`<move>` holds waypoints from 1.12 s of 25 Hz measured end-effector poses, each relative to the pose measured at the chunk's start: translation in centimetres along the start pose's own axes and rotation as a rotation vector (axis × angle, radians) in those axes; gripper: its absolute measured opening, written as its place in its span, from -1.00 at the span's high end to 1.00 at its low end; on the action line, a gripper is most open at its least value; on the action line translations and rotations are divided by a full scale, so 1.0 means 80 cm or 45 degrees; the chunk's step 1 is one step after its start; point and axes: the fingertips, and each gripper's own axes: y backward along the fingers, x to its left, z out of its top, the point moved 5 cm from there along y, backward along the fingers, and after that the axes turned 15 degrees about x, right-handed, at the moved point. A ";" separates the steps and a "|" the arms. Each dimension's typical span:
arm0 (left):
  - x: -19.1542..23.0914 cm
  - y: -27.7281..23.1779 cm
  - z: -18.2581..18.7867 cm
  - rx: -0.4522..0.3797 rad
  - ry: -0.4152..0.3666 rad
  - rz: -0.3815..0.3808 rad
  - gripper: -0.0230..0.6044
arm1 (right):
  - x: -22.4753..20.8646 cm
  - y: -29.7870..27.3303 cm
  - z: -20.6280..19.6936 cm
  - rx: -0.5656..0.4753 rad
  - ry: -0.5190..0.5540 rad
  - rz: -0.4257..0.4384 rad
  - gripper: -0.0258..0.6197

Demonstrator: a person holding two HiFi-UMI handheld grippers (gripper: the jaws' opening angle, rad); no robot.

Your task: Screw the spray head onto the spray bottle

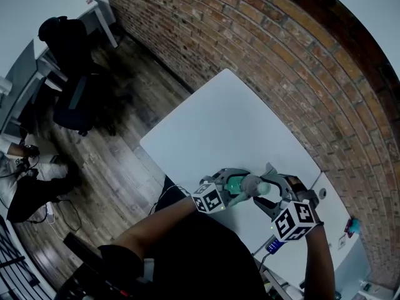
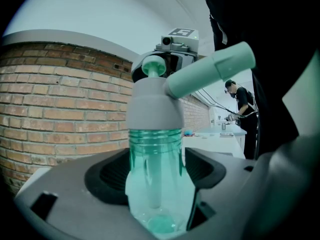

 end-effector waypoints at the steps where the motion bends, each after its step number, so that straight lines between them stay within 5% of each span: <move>1: 0.000 0.000 0.000 0.001 -0.001 -0.002 -0.13 | 0.000 0.000 0.001 0.021 0.043 0.015 0.14; 8: 0.002 0.000 -0.001 0.003 -0.001 -0.012 -0.13 | 0.000 -0.011 0.008 0.160 0.308 0.119 0.14; 16: 0.002 0.000 0.001 -0.001 -0.005 -0.025 -0.13 | 0.002 -0.029 0.011 0.242 0.425 0.173 0.14; 21: 0.001 0.002 0.000 -0.003 -0.004 -0.020 -0.13 | 0.002 -0.031 0.013 0.230 0.407 0.205 0.14; 28: 0.001 0.001 -0.001 -0.010 -0.007 -0.010 -0.13 | 0.000 -0.031 0.010 0.196 0.205 0.217 0.14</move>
